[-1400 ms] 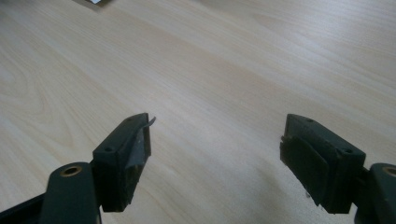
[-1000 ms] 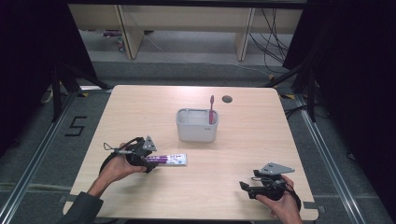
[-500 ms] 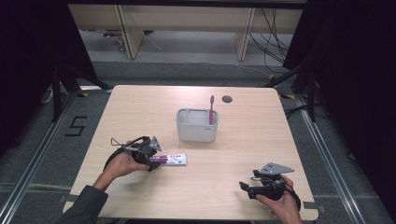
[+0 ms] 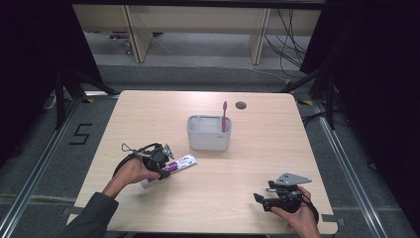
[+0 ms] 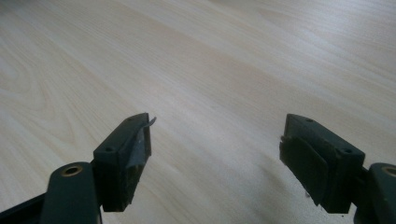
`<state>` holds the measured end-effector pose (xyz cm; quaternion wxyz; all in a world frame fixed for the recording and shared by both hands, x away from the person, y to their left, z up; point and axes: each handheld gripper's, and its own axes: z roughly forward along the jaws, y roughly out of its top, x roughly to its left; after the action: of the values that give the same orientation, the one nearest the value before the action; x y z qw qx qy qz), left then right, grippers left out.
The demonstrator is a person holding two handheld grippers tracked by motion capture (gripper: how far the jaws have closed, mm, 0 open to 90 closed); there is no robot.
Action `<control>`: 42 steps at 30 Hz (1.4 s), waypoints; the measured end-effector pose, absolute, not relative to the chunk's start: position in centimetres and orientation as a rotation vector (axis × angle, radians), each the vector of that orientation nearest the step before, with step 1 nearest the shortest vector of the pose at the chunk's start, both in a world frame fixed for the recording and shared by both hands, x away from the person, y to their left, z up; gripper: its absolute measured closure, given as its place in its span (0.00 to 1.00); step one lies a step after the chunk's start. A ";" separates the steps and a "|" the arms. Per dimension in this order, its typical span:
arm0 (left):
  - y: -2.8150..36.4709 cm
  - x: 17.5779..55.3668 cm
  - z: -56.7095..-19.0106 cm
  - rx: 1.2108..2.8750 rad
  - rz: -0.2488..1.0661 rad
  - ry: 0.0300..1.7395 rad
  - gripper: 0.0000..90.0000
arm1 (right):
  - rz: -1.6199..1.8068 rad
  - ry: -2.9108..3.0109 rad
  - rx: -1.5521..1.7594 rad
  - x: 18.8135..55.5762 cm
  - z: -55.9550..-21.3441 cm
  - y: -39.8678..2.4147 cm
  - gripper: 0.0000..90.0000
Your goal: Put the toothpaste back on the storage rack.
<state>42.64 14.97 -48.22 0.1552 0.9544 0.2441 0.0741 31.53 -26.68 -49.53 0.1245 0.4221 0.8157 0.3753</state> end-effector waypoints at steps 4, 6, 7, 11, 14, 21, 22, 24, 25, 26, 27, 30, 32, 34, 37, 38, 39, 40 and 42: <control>14.8 43.2 -48.2 2.757 0.206 0.684 0.70 | 1.098 2.382 1.208 31.6 -49.6 -26.8 0.28; 14.7 43.3 -48.1 2.773 0.206 0.673 0.70 | 1.098 2.382 1.232 31.5 -49.5 -26.6 0.28; 14.6 43.3 -48.1 2.777 0.202 0.669 0.70 | 1.095 2.374 1.184 31.7 -49.6 -26.7 0.28; 14.4 43.3 -48.2 2.776 0.196 0.694 0.71 | 1.087 2.377 1.197 31.6 -49.5 -26.7 0.28; 14.3 43.4 -48.1 2.788 0.185 0.693 0.73 | 1.087 2.379 1.198 31.6 -49.5 -26.7 0.29; 14.0 43.6 -47.8 2.824 0.172 0.686 0.76 | 1.099 2.381 1.205 31.6 -49.5 -26.7 0.29; 13.9 43.6 -47.7 2.827 0.167 0.689 0.76 | 1.099 2.381 1.205 31.6 -49.5 -26.7 0.29; 13.9 43.5 -47.6 2.834 0.159 0.685 0.77 | 1.095 2.383 1.200 31.6 -49.5 -26.7 0.29; 13.9 43.4 -47.6 2.838 0.175 0.671 0.78 | 1.106 2.387 1.194 31.7 -49.6 -26.7 0.29; 13.9 43.3 -47.6 2.845 0.195 0.651 0.78 | 1.096 2.380 1.180 31.7 -49.6 -26.8 0.29; 13.9 43.2 -47.5 2.841 0.218 0.642 0.78 | 1.096 2.380 1.191 31.6 -49.5 -26.8 0.29; 14.2 43.1 -47.4 2.834 0.218 0.631 0.79 | 1.105 2.381 1.236 31.5 -49.5 -26.7 0.29; 14.4 43.0 -47.3 2.824 0.223 0.630 0.79 | 1.107 2.382 1.216 31.6 -49.5 -26.7 0.29; 14.6 42.9 -47.0 2.825 0.225 0.616 0.79 | 1.099 2.379 1.208 31.6 -49.5 -26.8 0.29; 14.8 42.6 -46.6 2.800 0.214 0.629 0.80 | 1.095 2.374 1.210 31.6 -49.5 -26.8 0.29; 14.9 42.4 -46.5 2.780 0.216 0.639 0.80 | 1.089 2.370 1.207 31.6 -49.5 -26.8 0.29; 15.0 42.3 -46.3 2.764 0.216 0.648 0.80 | 1.099 2.375 1.210 31.6 -49.5 -26.8 0.29; 15.1 42.3 -46.2 2.747 0.231 0.629 0.80 | 1.091 2.370 1.206 31.6 -49.5 -26.8 0.29; 15.4 42.2 -45.8 2.727 0.235 0.610 0.80 | 1.095 2.373 1.205 31.6 -49.5 -26.8 0.29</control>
<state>42.20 15.40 -45.83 0.1680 0.9586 0.2146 0.0828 31.64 -26.82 -49.49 0.1314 0.4150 0.8175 0.3770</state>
